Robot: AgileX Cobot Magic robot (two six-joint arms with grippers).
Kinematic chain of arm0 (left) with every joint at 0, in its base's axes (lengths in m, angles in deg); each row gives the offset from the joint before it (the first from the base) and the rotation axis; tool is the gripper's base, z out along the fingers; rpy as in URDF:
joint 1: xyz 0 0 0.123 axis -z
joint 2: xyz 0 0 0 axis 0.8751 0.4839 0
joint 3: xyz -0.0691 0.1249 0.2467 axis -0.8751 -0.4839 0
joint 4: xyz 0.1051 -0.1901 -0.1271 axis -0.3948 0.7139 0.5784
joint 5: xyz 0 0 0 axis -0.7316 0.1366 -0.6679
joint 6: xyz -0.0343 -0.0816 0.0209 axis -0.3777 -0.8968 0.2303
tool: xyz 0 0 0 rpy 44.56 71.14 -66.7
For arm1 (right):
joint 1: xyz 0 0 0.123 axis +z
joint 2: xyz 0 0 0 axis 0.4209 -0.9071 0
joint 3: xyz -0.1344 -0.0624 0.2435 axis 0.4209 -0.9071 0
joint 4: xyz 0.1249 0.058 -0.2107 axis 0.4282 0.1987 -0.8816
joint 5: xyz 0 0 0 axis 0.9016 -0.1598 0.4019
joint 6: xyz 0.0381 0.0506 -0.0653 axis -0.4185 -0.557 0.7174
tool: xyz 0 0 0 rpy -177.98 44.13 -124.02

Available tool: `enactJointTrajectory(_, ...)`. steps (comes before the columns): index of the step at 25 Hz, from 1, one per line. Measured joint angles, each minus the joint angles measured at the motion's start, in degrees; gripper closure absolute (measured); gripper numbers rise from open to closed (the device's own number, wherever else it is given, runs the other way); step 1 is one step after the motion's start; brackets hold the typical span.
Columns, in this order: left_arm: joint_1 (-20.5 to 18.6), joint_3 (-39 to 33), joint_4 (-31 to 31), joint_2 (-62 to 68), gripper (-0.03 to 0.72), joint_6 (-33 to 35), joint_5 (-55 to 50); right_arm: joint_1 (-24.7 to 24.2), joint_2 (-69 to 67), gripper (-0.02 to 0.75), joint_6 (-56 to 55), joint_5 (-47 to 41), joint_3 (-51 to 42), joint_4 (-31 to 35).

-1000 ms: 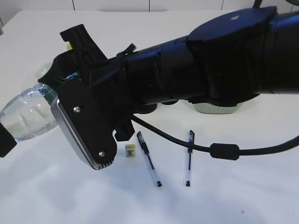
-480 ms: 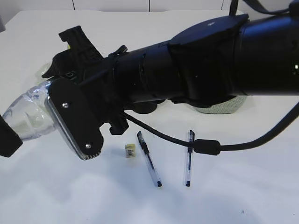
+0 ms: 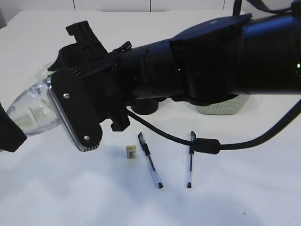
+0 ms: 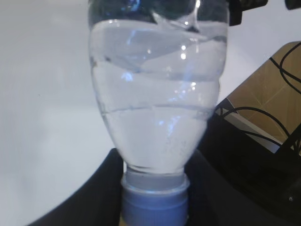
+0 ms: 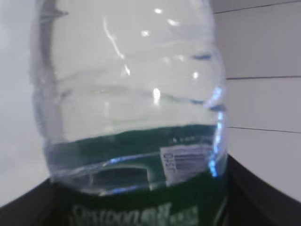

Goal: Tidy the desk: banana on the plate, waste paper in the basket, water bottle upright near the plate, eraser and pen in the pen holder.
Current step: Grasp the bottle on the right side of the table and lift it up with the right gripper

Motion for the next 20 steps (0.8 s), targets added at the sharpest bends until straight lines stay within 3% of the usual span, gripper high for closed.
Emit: enactJointTrajectory(20, 0.0, 0.0, 0.2, 0.1, 0.447, 0.1, 1.5, -3.4, 0.0, 0.216, 0.4, -3.1, 0.0, 0.7)
